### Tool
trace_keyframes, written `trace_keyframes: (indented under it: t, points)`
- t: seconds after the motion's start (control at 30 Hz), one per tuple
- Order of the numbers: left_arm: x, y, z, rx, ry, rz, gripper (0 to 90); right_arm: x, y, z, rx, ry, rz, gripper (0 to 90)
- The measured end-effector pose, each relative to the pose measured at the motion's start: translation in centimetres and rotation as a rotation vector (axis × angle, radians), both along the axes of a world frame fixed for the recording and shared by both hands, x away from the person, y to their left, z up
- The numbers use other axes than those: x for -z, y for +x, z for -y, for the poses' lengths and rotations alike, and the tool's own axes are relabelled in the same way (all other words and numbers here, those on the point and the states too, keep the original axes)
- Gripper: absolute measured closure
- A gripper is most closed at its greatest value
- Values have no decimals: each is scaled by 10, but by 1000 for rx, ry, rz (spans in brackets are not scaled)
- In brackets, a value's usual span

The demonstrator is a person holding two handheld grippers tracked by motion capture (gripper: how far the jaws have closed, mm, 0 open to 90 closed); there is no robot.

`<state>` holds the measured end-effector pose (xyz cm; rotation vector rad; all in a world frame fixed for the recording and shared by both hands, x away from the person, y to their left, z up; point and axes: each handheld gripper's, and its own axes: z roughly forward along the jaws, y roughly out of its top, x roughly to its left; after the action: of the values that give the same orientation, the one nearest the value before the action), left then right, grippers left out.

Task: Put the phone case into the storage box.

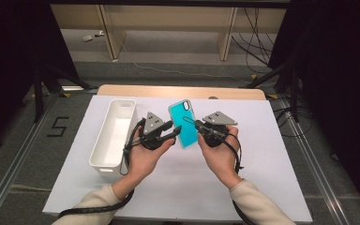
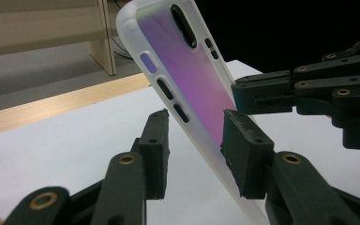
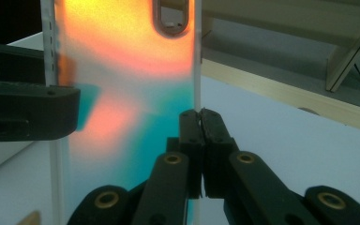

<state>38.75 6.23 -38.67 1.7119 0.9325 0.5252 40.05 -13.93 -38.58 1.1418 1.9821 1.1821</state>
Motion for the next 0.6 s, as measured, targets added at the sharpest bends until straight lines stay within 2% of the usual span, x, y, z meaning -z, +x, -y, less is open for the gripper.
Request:
trace_keyframes:
  t: [0.3, 0.6]
  points:
    - [1, 1, 0, -10, -11, 3, 660, 1, -1, -2, 7, 3, 29, 890]
    - [1, 2, -2, -30, -14, -2, 682, -1, -4, -4, 3, 9, 24, 888]
